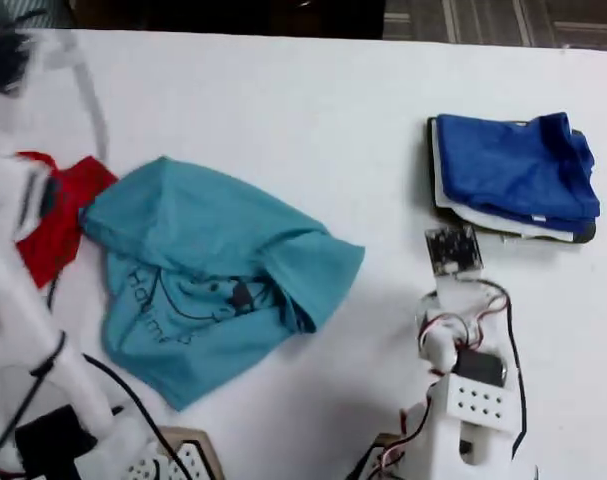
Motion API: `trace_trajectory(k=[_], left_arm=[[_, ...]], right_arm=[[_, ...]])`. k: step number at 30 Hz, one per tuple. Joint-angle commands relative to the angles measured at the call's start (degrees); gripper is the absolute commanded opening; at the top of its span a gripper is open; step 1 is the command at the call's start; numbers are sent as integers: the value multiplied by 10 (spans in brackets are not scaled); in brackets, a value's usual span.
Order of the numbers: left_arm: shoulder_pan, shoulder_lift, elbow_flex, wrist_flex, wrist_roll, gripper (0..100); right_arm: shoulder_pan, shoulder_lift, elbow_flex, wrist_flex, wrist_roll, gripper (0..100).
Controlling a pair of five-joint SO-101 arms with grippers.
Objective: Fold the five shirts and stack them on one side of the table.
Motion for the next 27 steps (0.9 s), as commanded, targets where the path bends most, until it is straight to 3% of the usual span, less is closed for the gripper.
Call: trace_trajectory(k=[1,4,9,19,22,27], left_arm=[[-92,-8,92,-61,-21,241],[-154,-8,155,-105,-26,241],[-240,-8,196,-135,-26,241],[-337,-11,215,-104,-26,241],[-367,-9,218,-105,-60,241],[-410,-8,219,-108,-71,241]], right_arm=[[-49,-6,-145,106,-4,21],[-134,-5,-207,156,-18,21],[-254,56,-258,141,-58,22],[-446,456,-617,153,-162,91],[-506,582,-743,154,-195,91],[-590,766,-907,169,-207,94]])
